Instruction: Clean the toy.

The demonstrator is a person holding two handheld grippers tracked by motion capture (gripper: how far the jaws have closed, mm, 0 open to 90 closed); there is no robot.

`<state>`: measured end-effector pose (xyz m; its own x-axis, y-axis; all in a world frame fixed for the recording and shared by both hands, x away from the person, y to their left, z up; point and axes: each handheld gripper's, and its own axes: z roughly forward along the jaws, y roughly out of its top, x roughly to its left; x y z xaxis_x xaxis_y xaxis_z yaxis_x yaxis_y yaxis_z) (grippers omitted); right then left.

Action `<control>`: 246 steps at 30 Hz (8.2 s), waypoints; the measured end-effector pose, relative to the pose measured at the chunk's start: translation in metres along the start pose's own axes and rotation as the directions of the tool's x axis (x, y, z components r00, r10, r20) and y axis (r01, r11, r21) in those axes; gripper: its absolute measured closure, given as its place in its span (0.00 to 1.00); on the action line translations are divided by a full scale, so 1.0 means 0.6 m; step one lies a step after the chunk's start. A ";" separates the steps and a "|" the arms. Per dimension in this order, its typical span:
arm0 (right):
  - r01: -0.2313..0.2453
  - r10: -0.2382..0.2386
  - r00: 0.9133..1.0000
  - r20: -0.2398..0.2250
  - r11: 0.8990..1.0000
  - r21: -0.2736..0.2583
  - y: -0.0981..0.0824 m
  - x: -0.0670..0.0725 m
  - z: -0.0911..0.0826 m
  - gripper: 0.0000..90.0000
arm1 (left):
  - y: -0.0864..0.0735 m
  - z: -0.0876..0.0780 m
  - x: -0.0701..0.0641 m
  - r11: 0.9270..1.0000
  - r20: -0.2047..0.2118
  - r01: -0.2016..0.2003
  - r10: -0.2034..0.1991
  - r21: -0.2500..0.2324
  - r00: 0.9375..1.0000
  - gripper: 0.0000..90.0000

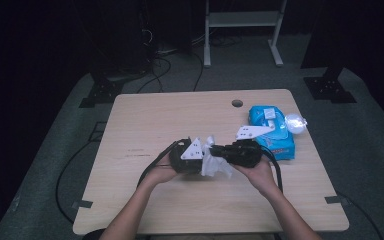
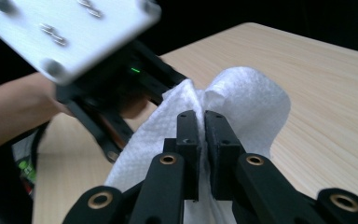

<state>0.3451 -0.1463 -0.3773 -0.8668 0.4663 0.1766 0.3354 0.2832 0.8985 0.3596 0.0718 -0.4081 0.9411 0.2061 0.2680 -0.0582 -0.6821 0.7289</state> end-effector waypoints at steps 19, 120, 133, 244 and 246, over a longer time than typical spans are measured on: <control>-0.060 0.060 0.998 0.034 0.998 -0.006 -0.022 -0.030 -0.010 0.93 | -0.008 -0.011 0.008 0.999 -0.006 0.031 -0.031 -0.021 0.999 0.70; -0.157 0.157 0.988 -0.007 0.987 -0.039 -0.037 -0.043 -0.010 0.94 | -0.002 -0.018 0.011 0.985 0.008 0.095 -0.095 -0.146 0.995 0.71; -0.106 0.102 0.994 -0.050 0.991 -0.085 -0.011 -0.018 -0.020 0.94 | 0.005 -0.013 0.001 0.989 0.015 0.063 -0.061 -0.137 0.998 0.71; -0.047 0.026 0.985 0.172 0.992 0.116 -0.052 -0.053 0.044 0.93 | -0.088 0.031 0.038 0.981 -0.007 0.186 -0.186 0.050 0.983 0.65; -0.043 0.021 0.984 0.177 0.992 0.122 -0.052 -0.053 0.047 0.93 | -0.089 0.023 0.039 0.981 0.010 0.190 -0.190 0.032 0.982 0.70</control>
<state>0.3727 -0.1465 -0.4222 -0.7809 0.6128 0.1212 0.4144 0.3629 0.8346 0.3891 0.1031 -0.4495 0.9383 0.3252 0.1180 0.1324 -0.6526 0.7461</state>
